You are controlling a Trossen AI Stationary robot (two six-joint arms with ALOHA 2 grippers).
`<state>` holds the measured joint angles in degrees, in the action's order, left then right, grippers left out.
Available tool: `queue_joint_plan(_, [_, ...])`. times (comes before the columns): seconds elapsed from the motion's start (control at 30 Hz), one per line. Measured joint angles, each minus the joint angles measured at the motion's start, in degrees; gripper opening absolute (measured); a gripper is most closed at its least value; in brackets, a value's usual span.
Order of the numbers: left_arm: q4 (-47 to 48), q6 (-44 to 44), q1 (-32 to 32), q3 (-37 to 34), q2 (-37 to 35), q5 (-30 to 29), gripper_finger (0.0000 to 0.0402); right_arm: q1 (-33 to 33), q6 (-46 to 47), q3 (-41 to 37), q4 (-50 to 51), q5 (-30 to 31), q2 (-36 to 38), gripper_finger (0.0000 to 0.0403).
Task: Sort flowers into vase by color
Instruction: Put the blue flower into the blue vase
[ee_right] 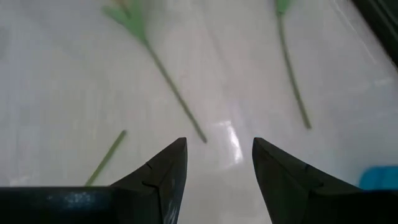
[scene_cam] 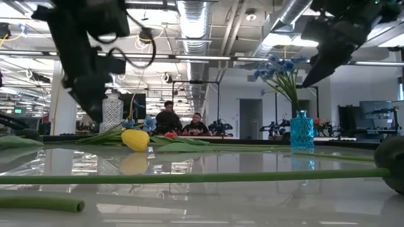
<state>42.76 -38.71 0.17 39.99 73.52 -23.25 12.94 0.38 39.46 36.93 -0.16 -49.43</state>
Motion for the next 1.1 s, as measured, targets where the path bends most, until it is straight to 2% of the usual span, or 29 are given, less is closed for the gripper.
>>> queue_joint_plan(0.17, [-0.1,3.5,5.9,-1.2,4.1,0.4,0.0163,-3.4,-0.6,0.0,0.0,0.0,0.0,0.0207])
queue_joint_plan(0.27, [-0.2,6.9,8.9,-1.1,6.8,2.6,0.0163,-4.8,-0.6,0.0,0.1,0.0,0.0,0.0207])
queue_joint_plan(0.43, [0.7,11.5,10.4,-0.1,9.8,6.3,0.0163,-5.9,-1.1,0.0,0.1,0.0,0.0,0.0207])
queue_joint_plan(0.87, [5.0,19.7,13.0,0.4,10.0,5.9,0.0163,-5.7,-1.9,0.0,0.1,0.1,0.0,0.0207])
queue_joint_plan(1.1, [0.1,27.1,18.7,-1.0,9.7,8.1,0.0163,-5.7,-1.5,0.0,0.1,0.1,-0.1,0.0207])
